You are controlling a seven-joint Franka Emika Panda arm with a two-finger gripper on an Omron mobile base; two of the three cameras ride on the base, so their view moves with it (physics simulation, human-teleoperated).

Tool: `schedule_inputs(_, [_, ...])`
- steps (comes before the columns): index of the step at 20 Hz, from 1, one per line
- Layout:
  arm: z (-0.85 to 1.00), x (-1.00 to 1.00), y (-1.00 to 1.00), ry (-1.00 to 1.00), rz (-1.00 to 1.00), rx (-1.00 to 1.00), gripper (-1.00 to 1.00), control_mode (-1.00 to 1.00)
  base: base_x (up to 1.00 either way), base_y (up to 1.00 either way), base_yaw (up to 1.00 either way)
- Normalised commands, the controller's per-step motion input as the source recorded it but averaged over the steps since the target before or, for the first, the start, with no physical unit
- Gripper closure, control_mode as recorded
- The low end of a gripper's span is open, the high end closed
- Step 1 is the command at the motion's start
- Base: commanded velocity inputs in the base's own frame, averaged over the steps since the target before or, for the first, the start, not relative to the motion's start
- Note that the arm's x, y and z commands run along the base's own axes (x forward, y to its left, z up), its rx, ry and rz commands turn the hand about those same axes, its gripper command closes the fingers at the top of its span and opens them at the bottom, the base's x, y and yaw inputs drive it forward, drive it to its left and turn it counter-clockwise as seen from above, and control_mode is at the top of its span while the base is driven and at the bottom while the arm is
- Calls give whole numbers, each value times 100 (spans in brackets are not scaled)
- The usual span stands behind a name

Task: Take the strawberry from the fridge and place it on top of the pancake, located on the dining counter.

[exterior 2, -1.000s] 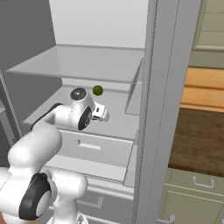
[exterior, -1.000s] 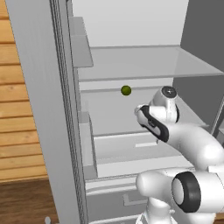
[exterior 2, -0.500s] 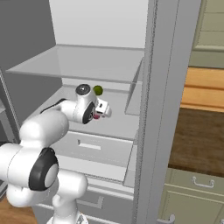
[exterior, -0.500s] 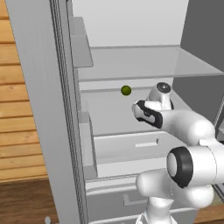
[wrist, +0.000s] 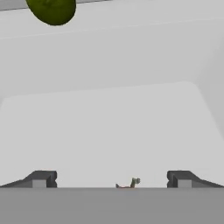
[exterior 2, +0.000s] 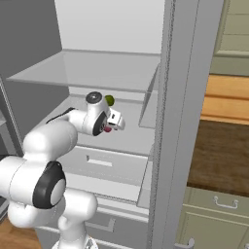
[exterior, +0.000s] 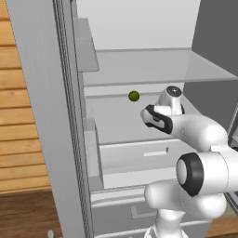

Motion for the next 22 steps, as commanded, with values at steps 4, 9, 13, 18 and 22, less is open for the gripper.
schedule_inputs(4, [-25,-2,-6,3,0,0,-100,-100,0,0,0])
schedule_inputs(9, [-29,-18,-1,2,0,0,-100,-100,0,0,0])
schedule_inputs(13, [-17,-69,0,0,0,0,-100,-100,0,0,0])
schedule_inputs(18, [-11,-21,0,0,0,0,-100,-100,0,0,0])
schedule_inputs(22, [0,17,0,-3,0,0,-100,-100,0,0,0])
